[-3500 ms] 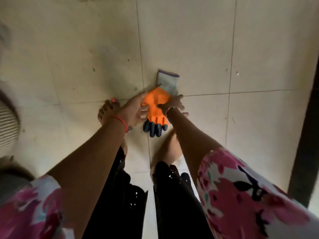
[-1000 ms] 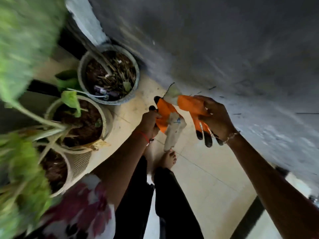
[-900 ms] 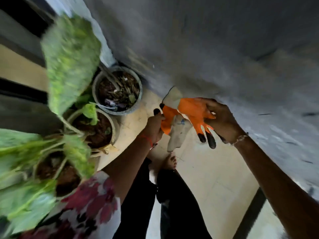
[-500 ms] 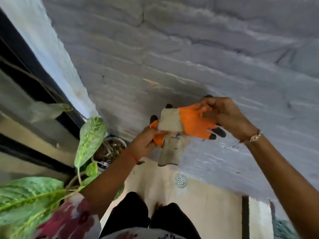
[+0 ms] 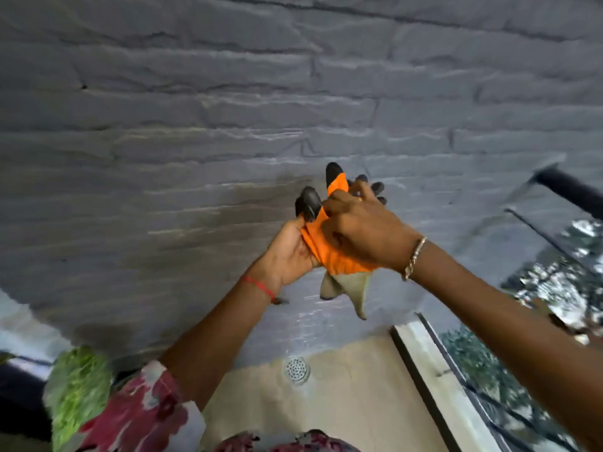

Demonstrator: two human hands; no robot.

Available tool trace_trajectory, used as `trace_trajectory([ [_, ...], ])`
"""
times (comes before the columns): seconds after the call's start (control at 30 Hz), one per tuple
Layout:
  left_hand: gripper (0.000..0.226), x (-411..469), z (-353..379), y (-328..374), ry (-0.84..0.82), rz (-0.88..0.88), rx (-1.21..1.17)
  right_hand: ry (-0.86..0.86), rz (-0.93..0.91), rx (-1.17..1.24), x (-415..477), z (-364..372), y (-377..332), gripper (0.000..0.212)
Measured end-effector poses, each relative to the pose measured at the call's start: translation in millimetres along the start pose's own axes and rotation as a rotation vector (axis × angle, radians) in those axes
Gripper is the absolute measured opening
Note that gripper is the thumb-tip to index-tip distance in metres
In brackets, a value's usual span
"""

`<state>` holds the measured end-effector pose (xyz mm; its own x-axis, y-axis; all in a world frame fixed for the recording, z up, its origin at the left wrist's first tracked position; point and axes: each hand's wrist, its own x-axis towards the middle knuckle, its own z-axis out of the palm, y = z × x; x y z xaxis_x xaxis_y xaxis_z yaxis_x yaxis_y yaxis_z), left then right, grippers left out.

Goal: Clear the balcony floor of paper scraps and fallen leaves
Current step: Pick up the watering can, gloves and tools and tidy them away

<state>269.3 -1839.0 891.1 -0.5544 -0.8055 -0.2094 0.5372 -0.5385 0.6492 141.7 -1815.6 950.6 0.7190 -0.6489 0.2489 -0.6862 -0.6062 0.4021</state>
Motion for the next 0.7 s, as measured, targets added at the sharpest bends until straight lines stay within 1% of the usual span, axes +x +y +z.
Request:
trace_trajectory([
  [0.07, 0.055, -2.0, 19.9, -10.2, -0.111, -0.047, -0.045, 0.068, 0.122, -0.042, -29.0, -10.1, 0.8, 0.021],
  [0.1, 0.056, -3.3, 26.6, -16.3, -0.182, -0.074, -0.058, 0.099, 0.16, -0.055, -43.6, -15.8, 0.8, 0.021],
  [0.17, 0.066, -9.0, 46.6, -35.3, -0.363, -0.148, -0.028, 0.083, 0.243, -0.11, -76.7, -32.2, -6.3, 0.02],
  [0.2, 0.068, -13.0, 58.8, -50.2, -0.46, -0.19, -0.028, 0.055, 0.293, -0.147, -96.7, -39.2, -12.2, 0.02],
  [0.27, 0.068, -21.6, 78.1, -80.1, -0.609, -0.206, -0.043, 0.033, 0.419, -0.166, -132.5, -47.8, -27.5, 0.023],
  [0.3, 0.073, -23.4, 88.2, -100.1, -0.676, -0.228, -0.043, 0.021, 0.526, -0.166, -155.3, -54.7, -36.5, 0.024],
  [0.33, 0.079, -26.2, 95.7, -117.4, -0.742, -0.266, -0.062, 0.044, 0.645, -0.147, -174.0, -59.8, -44.3, 0.023],
  [0.37, 0.08, -31.9, 106.0, -137.3, -0.774, -0.304, -0.026, 0.092, 0.792, -0.106, -197.0, -65.4, -52.6, 0.02],
  [0.4, 0.072, -35.9, 113.7, -153.8, -0.768, -0.326, 0.042, 0.164, 0.934, -0.055, -215.3, -70.2, -60.0, 0.014],
  [0.43, 0.06, -40.0, 120.5, -169.0, -0.738, -0.325, 0.142, 0.241, 1.068, -0.014, -235.1, -72.1, -66.6, 0.013],
  [0.47, 0.051, -46.8, 131.7, -189.6, -0.668, -0.323, 0.224, 0.312, 1.214, 0.043, -261.1, -78.6, -76.4, 0.018],
  [0.53, 0.044, -51.1, 146.6, -219.5, -0.527, -0.32, 0.304, 0.482, 1.474, 0.208, -298.3, -87.9, -93.6, 0.022],
  [0.6, 0.029, -57.8, 169.9, -255.0, -0.45, -0.331, 0.345, 0.68, 1.715, 0.354, -344.3, -96.7, -116.2, 0.023],
  [0.67, 0.023, -64.6, 200.7, -297.6, -0.44, -0.349, 0.371, 0.803, 1.905, 0.565, -396.4, -101.6, -139.3, 0.038],
  [0.7, 0.024, -69.0, 220.3, -323.1, -0.429, -0.377, 0.373, 0.817, 1.98, 0.669, -426.3, -103.9, -151.2, 0.045],
])
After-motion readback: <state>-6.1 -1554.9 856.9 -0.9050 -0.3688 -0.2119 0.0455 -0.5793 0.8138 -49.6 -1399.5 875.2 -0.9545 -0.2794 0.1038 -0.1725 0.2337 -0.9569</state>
